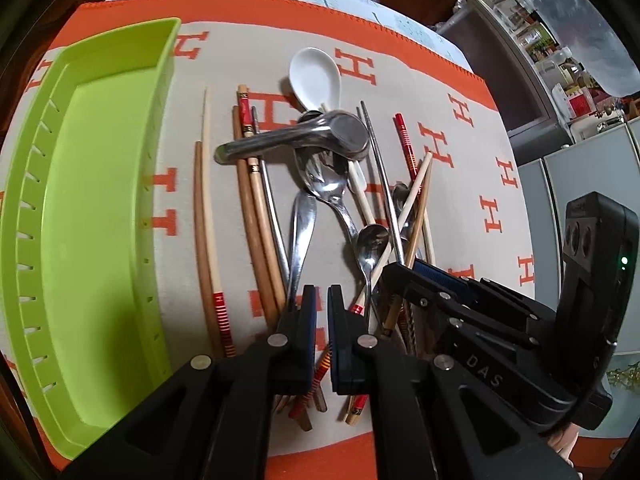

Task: Organize utensils
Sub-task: 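Move the right gripper into the pile and grasp the long metal utensil, then lift the long metal utensil with the right gripper toward the green tray, then lower the metal utensil into the green tray and open the right gripper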

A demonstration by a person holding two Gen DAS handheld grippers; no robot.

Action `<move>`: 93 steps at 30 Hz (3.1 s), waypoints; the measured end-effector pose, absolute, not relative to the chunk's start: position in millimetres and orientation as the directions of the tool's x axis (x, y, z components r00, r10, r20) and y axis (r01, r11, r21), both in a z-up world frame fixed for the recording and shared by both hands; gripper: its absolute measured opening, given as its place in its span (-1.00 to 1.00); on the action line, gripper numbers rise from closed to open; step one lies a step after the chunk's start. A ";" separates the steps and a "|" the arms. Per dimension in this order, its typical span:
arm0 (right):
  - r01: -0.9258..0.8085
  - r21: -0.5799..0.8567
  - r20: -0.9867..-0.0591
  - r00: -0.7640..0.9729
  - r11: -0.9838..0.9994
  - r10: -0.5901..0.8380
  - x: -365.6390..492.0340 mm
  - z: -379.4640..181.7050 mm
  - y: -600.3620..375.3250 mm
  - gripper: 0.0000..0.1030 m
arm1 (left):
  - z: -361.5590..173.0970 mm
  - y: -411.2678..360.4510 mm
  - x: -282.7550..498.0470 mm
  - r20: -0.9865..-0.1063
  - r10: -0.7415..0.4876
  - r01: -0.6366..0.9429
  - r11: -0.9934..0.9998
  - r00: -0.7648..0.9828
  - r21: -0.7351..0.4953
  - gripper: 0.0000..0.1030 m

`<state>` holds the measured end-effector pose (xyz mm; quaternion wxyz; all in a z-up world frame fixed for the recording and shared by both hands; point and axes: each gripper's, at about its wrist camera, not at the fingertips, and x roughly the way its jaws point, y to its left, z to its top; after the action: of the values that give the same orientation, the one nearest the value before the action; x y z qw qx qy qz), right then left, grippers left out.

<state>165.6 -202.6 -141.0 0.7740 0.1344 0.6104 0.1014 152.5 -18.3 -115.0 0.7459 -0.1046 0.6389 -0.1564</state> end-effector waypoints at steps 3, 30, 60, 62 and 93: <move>-0.015 0.299 -0.927 0.230 0.954 0.295 168.8 -142.0 -196.6 -0.66 | -114.2 -14.1 152.9 -0.920 -0.368 0.093 0.929 0.131 -0.358 -0.96; 0.133 0.546 -0.821 0.283 0.827 0.496 131.7 -144.8 -248.5 -0.88 | -124.8 -63.0 169.7 -0.949 -0.299 0.199 0.941 0.098 -0.275 -0.82; 0.070 0.578 -0.787 0.313 0.813 0.532 121.9 -116.4 -240.6 -0.88 | -68.4 -45.9 140.8 -0.888 -0.418 0.251 0.895 0.189 -0.368 -1.00; 0.050 0.583 -0.780 0.315 0.811 0.541 119.9 -108.1 -233.8 -0.88 | -61.0 -34.5 133.9 -0.892 -0.398 0.249 0.905 0.215 -0.344 -1.00; -0.005 0.550 -0.823 0.167 0.835 0.543 203.2 -109.0 -19.9 -0.55 | -47.1 158.9 83.5 -0.893 0.007 -0.136 0.989 0.451 -0.061 -0.13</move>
<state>203.2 -19.9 -109.0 0.7323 0.2180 0.6174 0.1872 83.5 158.9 -47.1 0.8494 -0.0619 0.5224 0.0422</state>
